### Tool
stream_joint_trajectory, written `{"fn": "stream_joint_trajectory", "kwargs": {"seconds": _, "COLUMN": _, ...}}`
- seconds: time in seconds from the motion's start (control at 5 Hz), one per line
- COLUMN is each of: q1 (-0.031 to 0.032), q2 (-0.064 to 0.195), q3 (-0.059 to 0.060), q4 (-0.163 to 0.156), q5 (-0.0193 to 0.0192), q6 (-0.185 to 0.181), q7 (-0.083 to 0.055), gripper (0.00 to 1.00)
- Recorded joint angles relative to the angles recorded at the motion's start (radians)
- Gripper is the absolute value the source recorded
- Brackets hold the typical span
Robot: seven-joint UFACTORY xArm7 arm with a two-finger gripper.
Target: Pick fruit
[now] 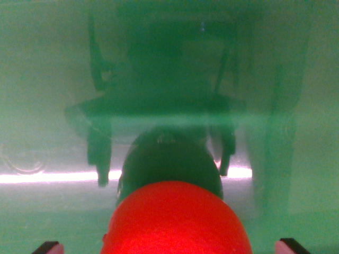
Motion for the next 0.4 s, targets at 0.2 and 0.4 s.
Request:
{"fn": "stream_joint_trajectory", "kwargs": {"seconds": 0.2, "q1": -0.0023, "q2": 0.004, "q3": -0.002, "q4": -0.018, "q5": -0.0007, "q6": -0.017, "q7": 0.003, "gripper": 0.0}}
{"fn": "stream_joint_trajectory", "kwargs": {"seconds": 0.4, "q1": -0.0043, "q2": 0.008, "q3": -0.004, "q4": -0.033, "q5": -0.0012, "q6": -0.032, "q7": 0.005, "gripper": 1.0}}
